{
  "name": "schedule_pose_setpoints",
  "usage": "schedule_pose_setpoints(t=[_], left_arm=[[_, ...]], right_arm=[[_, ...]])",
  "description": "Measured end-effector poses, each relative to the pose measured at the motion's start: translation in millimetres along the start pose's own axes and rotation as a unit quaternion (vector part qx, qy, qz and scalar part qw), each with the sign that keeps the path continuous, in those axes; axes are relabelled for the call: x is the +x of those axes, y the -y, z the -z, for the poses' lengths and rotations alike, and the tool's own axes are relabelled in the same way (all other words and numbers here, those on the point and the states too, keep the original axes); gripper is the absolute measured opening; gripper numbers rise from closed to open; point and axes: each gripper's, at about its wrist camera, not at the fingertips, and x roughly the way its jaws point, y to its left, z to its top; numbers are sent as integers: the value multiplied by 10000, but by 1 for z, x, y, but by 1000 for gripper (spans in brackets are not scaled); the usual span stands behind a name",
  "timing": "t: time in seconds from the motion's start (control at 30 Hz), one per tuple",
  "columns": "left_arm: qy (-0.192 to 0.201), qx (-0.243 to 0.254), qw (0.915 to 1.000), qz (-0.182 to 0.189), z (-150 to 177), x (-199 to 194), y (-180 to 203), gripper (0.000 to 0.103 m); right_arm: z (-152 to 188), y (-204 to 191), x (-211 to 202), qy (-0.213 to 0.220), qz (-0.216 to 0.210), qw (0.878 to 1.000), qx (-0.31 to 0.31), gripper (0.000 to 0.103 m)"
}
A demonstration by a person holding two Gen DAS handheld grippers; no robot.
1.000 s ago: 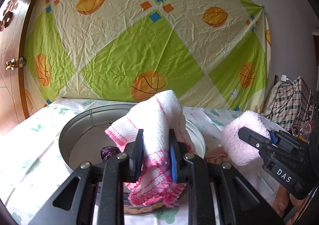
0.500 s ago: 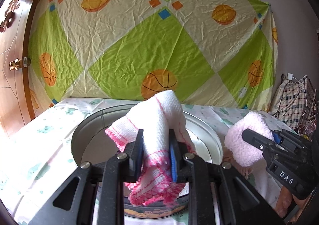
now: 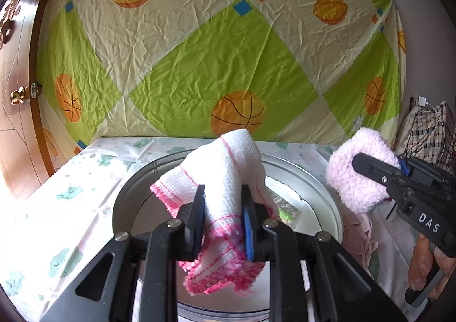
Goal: Organize soft objects
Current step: 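Open the left gripper over the tin while the right gripper releases the pink roll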
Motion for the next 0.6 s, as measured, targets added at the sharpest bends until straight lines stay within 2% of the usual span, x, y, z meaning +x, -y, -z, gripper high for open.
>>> schedule_pose_setpoints(t=[0.3, 0.6], left_arm=[[-313, 3, 9994, -119, -21, 22, -24, 20], [-1002, 104, 9948, -179, -36, 60, -40, 21]], right_arm=[[-29, 2, 47, -388, -184, 9990, 88, 28], [-34, -5, 105, -961, -54, 9953, -127, 28]])
